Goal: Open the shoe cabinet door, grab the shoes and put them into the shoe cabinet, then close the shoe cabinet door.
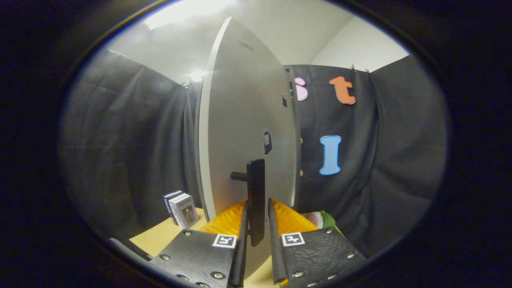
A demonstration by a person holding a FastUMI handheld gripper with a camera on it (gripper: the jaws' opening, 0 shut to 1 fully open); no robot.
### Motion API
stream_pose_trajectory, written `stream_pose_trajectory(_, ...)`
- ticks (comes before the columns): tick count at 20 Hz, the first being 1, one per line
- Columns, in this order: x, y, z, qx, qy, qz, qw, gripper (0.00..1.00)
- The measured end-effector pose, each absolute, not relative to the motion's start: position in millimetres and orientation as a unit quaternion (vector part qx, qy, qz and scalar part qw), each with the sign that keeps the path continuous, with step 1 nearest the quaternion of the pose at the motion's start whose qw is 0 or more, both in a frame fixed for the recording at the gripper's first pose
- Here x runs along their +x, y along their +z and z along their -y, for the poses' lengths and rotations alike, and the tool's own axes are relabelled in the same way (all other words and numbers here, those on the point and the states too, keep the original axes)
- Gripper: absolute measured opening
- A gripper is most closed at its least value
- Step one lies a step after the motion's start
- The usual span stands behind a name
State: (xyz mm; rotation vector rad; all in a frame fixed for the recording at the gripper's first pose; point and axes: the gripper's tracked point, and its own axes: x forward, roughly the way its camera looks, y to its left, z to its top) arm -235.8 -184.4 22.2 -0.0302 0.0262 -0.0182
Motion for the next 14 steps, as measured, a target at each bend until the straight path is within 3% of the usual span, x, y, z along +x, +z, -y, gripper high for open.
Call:
stream_pose_trajectory(3, -246.4, 24.4, 224.4, -0.026, -0.045, -0.012, 0.999, 0.27)
stream_pose_trajectory(6, -254.4, 26.1, 262.5, -0.011, -0.076, -0.012, 0.997, 0.2)
stream_pose_trajectory(14, -277.2, 27.5, 325.7, 0.001, -0.14, -0.014, 0.99, 0.21)
